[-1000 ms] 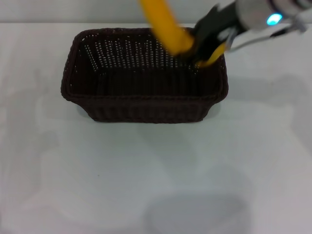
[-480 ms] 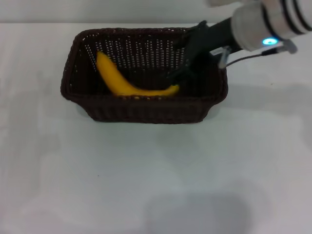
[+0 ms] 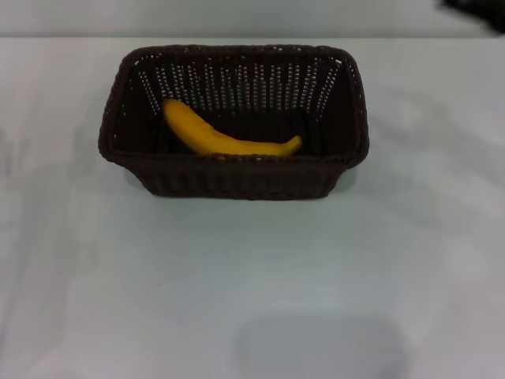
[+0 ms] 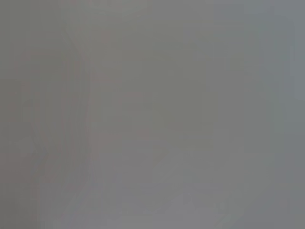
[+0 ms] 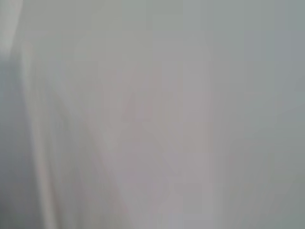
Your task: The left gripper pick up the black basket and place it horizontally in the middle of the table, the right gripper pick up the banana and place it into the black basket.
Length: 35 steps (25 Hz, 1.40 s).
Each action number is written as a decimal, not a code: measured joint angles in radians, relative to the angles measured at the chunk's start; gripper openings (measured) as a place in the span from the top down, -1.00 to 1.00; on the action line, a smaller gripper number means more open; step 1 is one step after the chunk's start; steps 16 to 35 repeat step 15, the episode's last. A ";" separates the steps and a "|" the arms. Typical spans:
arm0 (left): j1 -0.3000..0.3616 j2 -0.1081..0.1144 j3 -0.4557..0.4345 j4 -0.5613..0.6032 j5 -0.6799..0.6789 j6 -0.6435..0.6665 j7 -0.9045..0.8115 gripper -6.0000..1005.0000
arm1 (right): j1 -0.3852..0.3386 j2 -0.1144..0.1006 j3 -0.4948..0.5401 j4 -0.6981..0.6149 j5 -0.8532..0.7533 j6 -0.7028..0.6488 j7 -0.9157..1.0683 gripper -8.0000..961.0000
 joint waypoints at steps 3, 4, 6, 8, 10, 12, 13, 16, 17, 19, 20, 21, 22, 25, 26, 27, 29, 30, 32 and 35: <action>-0.002 0.000 0.000 -0.018 0.006 0.000 0.004 -0.39 | 0.000 0.000 0.179 0.232 0.067 0.089 -0.210 -0.83; -0.003 0.000 0.000 -0.022 0.009 0.000 0.006 -0.39 | -0.005 0.002 0.241 0.300 0.068 0.096 -0.300 -0.83; 0.000 0.000 0.000 -0.026 0.021 0.004 0.009 -0.39 | -0.012 0.006 0.347 0.426 0.068 0.093 -0.497 -0.83; 0.002 0.000 0.000 -0.026 0.029 0.011 0.010 -0.39 | -0.012 0.006 0.419 0.532 0.068 0.068 -0.656 -0.83; 0.003 0.000 0.000 -0.026 0.034 0.022 0.014 -0.39 | -0.012 0.007 0.488 0.612 0.066 0.006 -0.814 -0.83; 0.003 0.000 0.000 -0.026 0.040 0.031 0.022 -0.39 | -0.009 0.007 0.527 0.653 0.065 -0.059 -0.908 -0.83; 0.003 0.000 0.000 -0.027 0.045 0.034 0.027 -0.39 | -0.007 0.008 0.539 0.667 0.065 -0.092 -0.941 -0.83; 0.002 0.000 0.000 -0.028 0.054 0.038 0.035 -0.39 | -0.003 0.009 0.556 0.683 0.064 -0.156 -0.980 -0.83; 0.002 0.000 0.000 -0.028 0.054 0.038 0.035 -0.39 | -0.003 0.009 0.556 0.683 0.064 -0.156 -0.980 -0.83; 0.002 0.000 0.000 -0.028 0.054 0.038 0.035 -0.39 | -0.003 0.009 0.556 0.683 0.064 -0.156 -0.980 -0.83; 0.002 0.000 0.000 -0.028 0.054 0.038 0.035 -0.39 | -0.003 0.009 0.556 0.683 0.064 -0.156 -0.980 -0.83; 0.002 0.000 0.000 -0.028 0.054 0.038 0.035 -0.39 | -0.003 0.009 0.556 0.683 0.064 -0.156 -0.980 -0.83; 0.002 0.000 0.000 -0.028 0.054 0.038 0.035 -0.39 | -0.003 0.009 0.556 0.683 0.064 -0.156 -0.980 -0.83; 0.002 0.000 0.000 -0.028 0.054 0.038 0.035 -0.39 | -0.003 0.009 0.556 0.683 0.064 -0.156 -0.980 -0.83; 0.002 0.000 0.000 -0.028 0.054 0.038 0.035 -0.39 | -0.003 0.009 0.556 0.683 0.064 -0.156 -0.980 -0.83; 0.002 0.000 0.000 -0.028 0.054 0.038 0.035 -0.39 | -0.003 0.009 0.556 0.683 0.064 -0.156 -0.980 -0.83; 0.002 0.000 0.000 -0.028 0.054 0.038 0.035 -0.39 | -0.003 0.009 0.556 0.683 0.064 -0.156 -0.980 -0.83; 0.002 0.000 0.000 -0.028 0.054 0.038 0.035 -0.39 | -0.003 0.009 0.556 0.683 0.064 -0.156 -0.980 -0.83; 0.002 0.000 0.000 -0.028 0.054 0.038 0.035 -0.39 | -0.003 0.009 0.556 0.683 0.064 -0.156 -0.980 -0.83; 0.002 0.000 0.000 -0.028 0.054 0.038 0.035 -0.39 | -0.003 0.009 0.556 0.683 0.064 -0.156 -0.980 -0.83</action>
